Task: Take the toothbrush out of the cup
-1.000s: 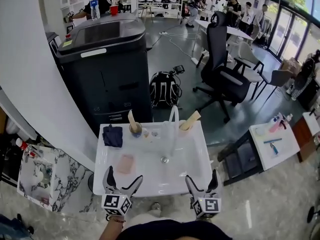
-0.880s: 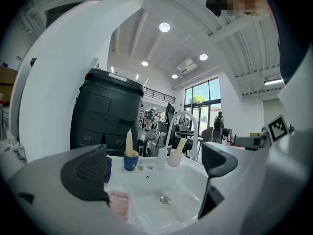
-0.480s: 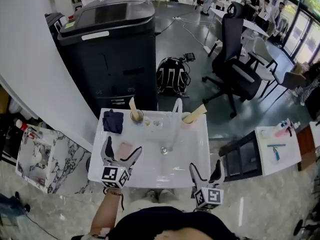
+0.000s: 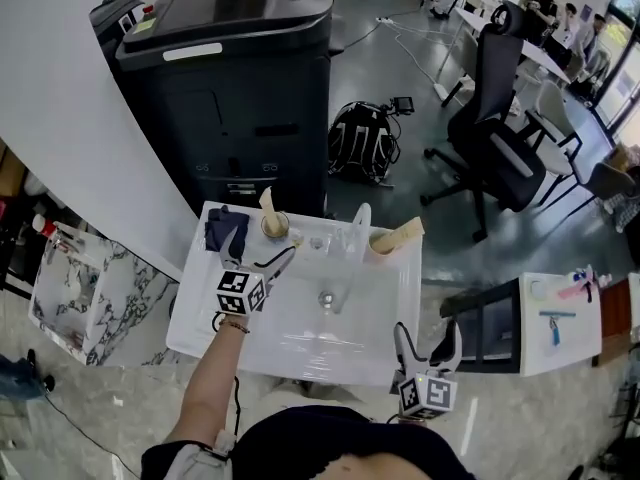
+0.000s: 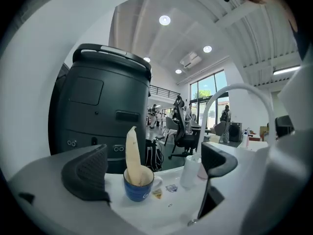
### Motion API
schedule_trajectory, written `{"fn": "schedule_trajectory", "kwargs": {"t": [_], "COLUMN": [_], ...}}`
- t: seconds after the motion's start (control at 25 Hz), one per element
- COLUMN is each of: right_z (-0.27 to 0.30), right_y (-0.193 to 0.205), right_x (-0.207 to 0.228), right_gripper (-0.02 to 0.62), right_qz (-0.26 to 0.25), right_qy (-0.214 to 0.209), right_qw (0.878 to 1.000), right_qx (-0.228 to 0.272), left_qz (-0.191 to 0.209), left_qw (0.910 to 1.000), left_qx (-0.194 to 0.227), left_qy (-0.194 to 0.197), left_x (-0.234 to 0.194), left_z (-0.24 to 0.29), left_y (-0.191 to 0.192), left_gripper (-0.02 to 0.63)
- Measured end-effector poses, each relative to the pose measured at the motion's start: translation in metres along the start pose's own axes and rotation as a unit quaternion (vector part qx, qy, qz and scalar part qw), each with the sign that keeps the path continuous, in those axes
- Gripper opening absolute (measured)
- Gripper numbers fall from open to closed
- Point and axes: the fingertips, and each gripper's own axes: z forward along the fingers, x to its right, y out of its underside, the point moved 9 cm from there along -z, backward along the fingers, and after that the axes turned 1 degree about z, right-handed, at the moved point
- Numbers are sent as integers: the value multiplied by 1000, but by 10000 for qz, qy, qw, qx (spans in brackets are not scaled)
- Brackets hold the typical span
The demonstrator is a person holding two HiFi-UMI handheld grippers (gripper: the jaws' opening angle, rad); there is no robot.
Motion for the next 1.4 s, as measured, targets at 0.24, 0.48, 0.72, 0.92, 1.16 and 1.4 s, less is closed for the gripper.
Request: {"fn": "schedule_trajectory", "kwargs": {"t": [0.24,0.48,0.72,0.92,1.16,1.4], "right_z": [0,0,3,4,3,-1], "right_y": [4,6,6,6,6,2], "right_x": [19,29,32,32,28,25], "right_gripper": [534,534,534,534,534,534], "right_qz": [34,104,169,263,177,175], "right_qy": [254,515,608,707,670,754], "right_qw": [9996,9984,9977,9966,9972,9966], "right_qx": [-137,-225,-253,-333,-287,-296], "left_qz": [246,4,225,246,316,14], "left_qw": [9982,9976,9948,9949,9950,9979], "left_qx": [-537,-689,-984,-970,-940,-625], "left_qy": [68,39,102,101,133,185], "left_x": [-30,-54,-57,-59,-60,-62], "left_z": [54,84,97,97,97,90], "left_y": [20,28,32,34,31,19], "left_gripper": [572,571,487,83,46,41]}}
